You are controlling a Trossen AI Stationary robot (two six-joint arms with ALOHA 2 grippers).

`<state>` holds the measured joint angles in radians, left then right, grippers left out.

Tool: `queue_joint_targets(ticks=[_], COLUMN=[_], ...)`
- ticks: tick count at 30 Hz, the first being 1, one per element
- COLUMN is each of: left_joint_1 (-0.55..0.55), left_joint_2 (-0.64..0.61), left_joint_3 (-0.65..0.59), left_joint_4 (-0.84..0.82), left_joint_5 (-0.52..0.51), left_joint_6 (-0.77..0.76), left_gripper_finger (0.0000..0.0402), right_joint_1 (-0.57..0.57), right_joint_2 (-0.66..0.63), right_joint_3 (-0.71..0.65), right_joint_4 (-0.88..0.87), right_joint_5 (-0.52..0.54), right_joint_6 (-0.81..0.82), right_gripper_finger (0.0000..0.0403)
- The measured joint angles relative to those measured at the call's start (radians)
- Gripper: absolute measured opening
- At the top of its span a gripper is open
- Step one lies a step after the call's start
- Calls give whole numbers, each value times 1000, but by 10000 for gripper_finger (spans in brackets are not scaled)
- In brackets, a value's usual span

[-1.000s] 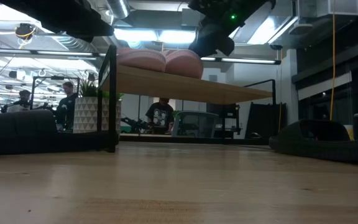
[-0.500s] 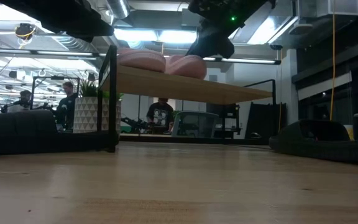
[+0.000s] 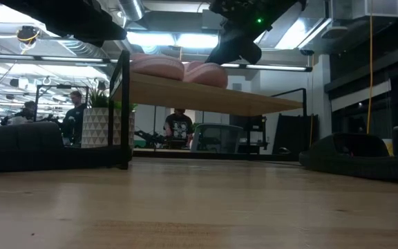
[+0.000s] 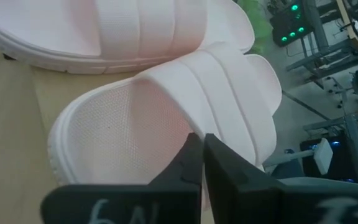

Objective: Pick and place slides into the shelf
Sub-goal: Put the pink slide on the shelf

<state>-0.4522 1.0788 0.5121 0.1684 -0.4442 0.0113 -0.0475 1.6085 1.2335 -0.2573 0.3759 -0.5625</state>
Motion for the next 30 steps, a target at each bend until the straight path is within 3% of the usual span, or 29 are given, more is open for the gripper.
queue_joint_targets(ticks=[12,18,30], left_joint_1=[0,0,0], left_joint_2=[0,0,0], left_joint_3=[0,0,0], left_joint_4=[0,0,-3], left_joint_5=[0,0,-1], left_joint_6=[0,0,2], left_gripper_finger=[5,5,5], right_joint_1=[0,1,64], right_joint_2=[-2,-20,-32], right_joint_3=[0,0,0], right_joint_4=[-2,-17,-48], right_joint_5=[-3,64,68], right_joint_6=[-18,-15,5], right_gripper_finger=[3,2,1])
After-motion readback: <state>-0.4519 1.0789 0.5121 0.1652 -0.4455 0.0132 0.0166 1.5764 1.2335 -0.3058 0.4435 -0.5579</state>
